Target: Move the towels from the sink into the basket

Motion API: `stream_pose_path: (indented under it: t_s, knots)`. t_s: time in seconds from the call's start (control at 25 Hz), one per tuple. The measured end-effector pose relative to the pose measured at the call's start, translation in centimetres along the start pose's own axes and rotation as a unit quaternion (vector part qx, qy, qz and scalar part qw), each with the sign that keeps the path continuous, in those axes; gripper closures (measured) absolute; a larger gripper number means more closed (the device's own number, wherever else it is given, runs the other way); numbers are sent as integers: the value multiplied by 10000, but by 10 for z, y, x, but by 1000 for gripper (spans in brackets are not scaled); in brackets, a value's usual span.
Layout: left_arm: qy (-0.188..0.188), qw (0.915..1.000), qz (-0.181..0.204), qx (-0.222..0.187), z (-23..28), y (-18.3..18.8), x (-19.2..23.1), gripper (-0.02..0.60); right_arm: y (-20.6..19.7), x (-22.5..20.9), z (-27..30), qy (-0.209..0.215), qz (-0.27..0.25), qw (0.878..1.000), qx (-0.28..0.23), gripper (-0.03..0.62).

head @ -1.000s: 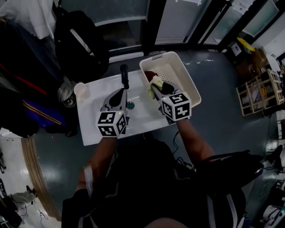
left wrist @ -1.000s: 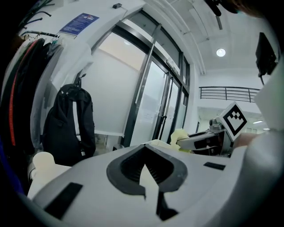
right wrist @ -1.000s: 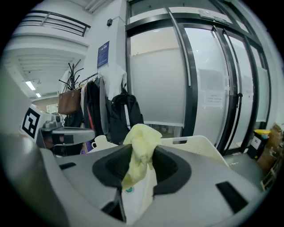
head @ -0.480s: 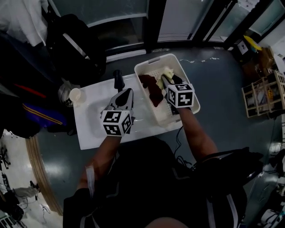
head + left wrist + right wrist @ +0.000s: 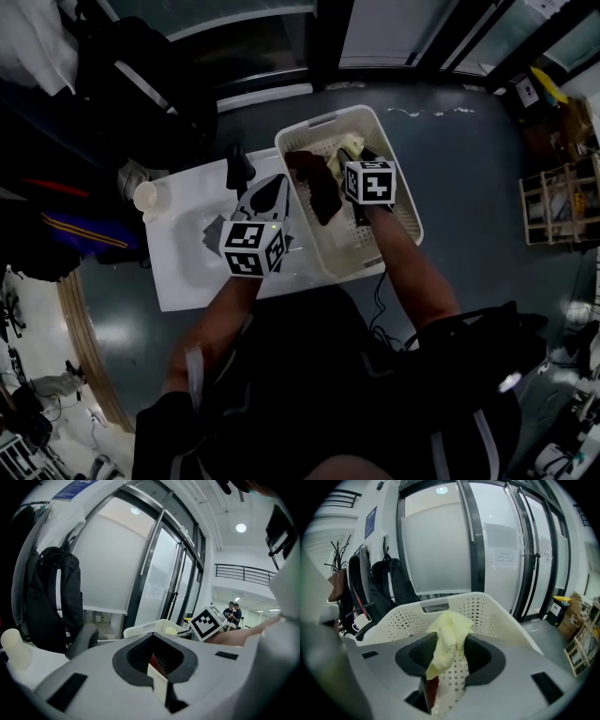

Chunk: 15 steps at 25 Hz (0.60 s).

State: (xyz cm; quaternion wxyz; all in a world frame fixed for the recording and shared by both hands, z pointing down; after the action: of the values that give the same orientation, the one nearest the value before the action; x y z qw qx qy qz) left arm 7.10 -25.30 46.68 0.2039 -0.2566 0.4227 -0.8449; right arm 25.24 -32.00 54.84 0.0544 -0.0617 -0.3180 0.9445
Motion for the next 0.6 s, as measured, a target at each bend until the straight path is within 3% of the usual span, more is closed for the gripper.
stream_pose_path:
  t_s: [0.28,0.6]
  knots:
    - [105,9998,-41,187,23,-5,8,578,-12,-14,52,-54,-3,9994,356,405]
    - [206,9993,-111,300,31,-14,11,578,-27,-30,82,-255,72,9977,619,360]
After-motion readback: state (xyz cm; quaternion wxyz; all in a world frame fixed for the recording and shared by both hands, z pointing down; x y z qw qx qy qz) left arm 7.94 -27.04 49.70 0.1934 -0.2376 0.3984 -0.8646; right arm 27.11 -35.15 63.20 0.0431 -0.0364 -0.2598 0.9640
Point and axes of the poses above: the fingertips, and each gripper's own axes: z forward along the fingers, x to its left, y out of its top, the point moved 2 cm from there along -z, backward along the fingers, and after that the axes turned 13 degrees about x, right-handed, at the moved point
